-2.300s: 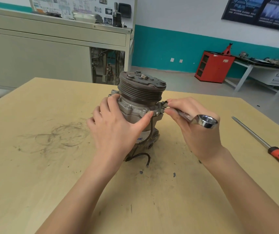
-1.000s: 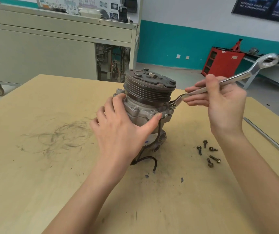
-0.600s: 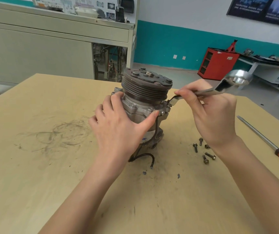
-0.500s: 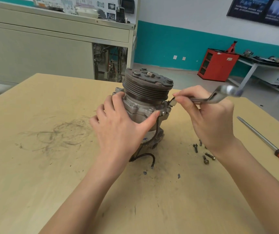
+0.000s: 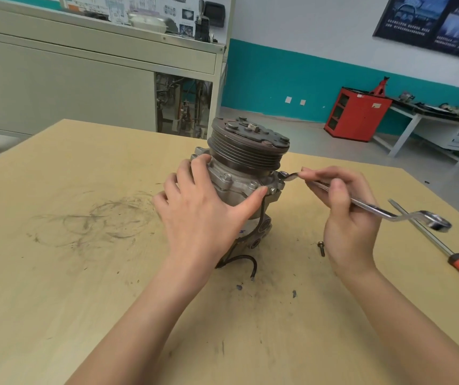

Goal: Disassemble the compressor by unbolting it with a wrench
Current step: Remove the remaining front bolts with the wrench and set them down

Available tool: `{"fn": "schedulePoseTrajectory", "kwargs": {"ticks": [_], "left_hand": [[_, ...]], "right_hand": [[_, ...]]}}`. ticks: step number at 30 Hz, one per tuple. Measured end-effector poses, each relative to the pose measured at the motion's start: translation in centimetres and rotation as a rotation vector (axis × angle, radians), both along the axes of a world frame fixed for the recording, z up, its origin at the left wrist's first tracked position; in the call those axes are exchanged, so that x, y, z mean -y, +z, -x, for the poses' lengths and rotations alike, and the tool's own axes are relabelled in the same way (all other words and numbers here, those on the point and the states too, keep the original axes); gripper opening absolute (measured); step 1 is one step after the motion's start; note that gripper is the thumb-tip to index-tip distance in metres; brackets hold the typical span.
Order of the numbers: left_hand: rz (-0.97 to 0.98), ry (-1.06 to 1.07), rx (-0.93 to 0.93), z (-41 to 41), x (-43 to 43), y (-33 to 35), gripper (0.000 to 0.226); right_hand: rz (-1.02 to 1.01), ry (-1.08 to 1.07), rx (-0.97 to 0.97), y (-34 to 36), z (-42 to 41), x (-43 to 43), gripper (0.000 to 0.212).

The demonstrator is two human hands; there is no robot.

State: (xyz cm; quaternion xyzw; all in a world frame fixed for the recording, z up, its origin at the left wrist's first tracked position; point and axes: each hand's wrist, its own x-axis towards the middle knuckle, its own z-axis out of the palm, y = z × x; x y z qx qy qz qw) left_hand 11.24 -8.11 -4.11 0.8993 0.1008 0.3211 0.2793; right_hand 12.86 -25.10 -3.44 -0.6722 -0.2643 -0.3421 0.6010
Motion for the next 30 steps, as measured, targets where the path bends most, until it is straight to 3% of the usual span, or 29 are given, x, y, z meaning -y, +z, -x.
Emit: {"fn": "schedulePoseTrajectory", "kwargs": {"ticks": [5, 9, 16, 21, 24, 26, 28, 30], "left_hand": [[-0.002, -0.01, -0.02, 0.0, 0.0, 0.1, 0.101], [0.004, -0.017, -0.019, 0.0, 0.0, 0.0, 0.101], [-0.003, -0.017, -0.019, 0.0, -0.1, 0.1, 0.102], [-0.007, -0.012, -0.016, 0.0, 0.0, 0.1, 0.103], [-0.007, -0.006, -0.018, 0.1, 0.0, 0.2, 0.103], [-0.007, -0.003, -0.022, 0.2, 0.0, 0.2, 0.103], [-0.004, -0.007, -0.021, 0.2, 0.0, 0.1, 0.103], [-0.005, -0.009, -0.024, 0.1, 0.0, 0.1, 0.103]], "right_hand": [[-0.417, 0.237, -0.317, 0.0, -1.6, 1.1, 0.021], [-0.575, 0.416, -0.583, 0.0, -3.9, 2.0, 0.025], [-0.369, 0.784, -0.837, 1.0, -9.8, 2.8, 0.033], [-0.231, 1.027, -0.917, 1.0, -13.3, 0.4, 0.011], [-0.327, 0.846, -1.069, 0.0, -14.6, -1.3, 0.053], [-0.345, 0.856, -1.065, -0.1, -14.6, -1.7, 0.06], [-0.34, 1.007, -1.002, 0.7, -14.1, -0.6, 0.043], [-0.299, 0.992, -0.904, 1.8, -13.3, 1.3, 0.022]]}}
